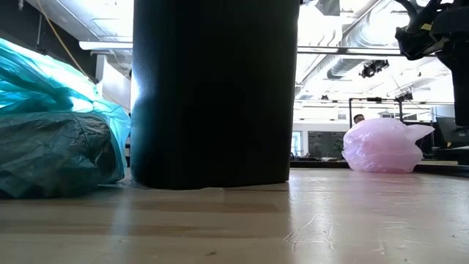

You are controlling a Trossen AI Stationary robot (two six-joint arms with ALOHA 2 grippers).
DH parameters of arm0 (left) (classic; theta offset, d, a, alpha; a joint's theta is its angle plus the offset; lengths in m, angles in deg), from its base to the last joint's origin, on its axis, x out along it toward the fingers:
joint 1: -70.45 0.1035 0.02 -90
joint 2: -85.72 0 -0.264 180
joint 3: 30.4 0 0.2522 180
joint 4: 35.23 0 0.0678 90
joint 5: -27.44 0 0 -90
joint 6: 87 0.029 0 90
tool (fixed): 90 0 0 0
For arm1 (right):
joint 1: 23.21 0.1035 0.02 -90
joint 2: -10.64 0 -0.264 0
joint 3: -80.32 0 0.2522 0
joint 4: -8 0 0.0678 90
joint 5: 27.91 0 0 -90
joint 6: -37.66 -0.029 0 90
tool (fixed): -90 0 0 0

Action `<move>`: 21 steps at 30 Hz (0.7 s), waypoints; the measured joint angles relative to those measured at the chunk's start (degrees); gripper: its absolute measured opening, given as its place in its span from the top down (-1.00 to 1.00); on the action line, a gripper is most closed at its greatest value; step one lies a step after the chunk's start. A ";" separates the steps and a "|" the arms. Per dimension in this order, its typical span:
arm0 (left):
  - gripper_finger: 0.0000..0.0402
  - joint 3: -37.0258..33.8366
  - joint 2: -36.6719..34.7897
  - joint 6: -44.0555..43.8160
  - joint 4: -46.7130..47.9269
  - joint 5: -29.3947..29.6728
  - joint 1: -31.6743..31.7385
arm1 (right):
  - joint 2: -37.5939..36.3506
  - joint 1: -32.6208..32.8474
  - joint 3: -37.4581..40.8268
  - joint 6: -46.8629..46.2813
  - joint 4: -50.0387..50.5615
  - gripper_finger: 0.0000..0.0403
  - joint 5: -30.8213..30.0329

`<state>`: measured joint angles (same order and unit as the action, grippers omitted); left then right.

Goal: Place trash/remove bag and relplace
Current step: Put the pink trash bag into the trash bin

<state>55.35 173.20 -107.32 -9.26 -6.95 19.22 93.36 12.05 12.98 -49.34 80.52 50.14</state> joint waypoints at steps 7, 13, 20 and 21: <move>0.46 0.00 0.00 -3.58 0.05 -4.34 -0.54 | 0.00 0.00 0.00 0.00 0.02 -0.09 0.00; 0.46 0.00 0.00 -0.95 0.42 -4.10 -0.70 | 0.00 0.00 0.00 0.00 0.01 -0.09 0.00; 0.46 0.00 0.02 -0.56 0.43 -4.06 -1.08 | 0.02 0.00 0.00 0.02 -0.02 -0.09 0.00; 0.46 0.00 0.03 -0.54 0.43 -4.07 -1.17 | 0.02 0.00 0.00 0.01 0.00 -0.09 0.00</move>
<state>55.35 173.23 -107.87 -8.83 -11.01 18.06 93.38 12.05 12.98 -49.33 80.52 50.14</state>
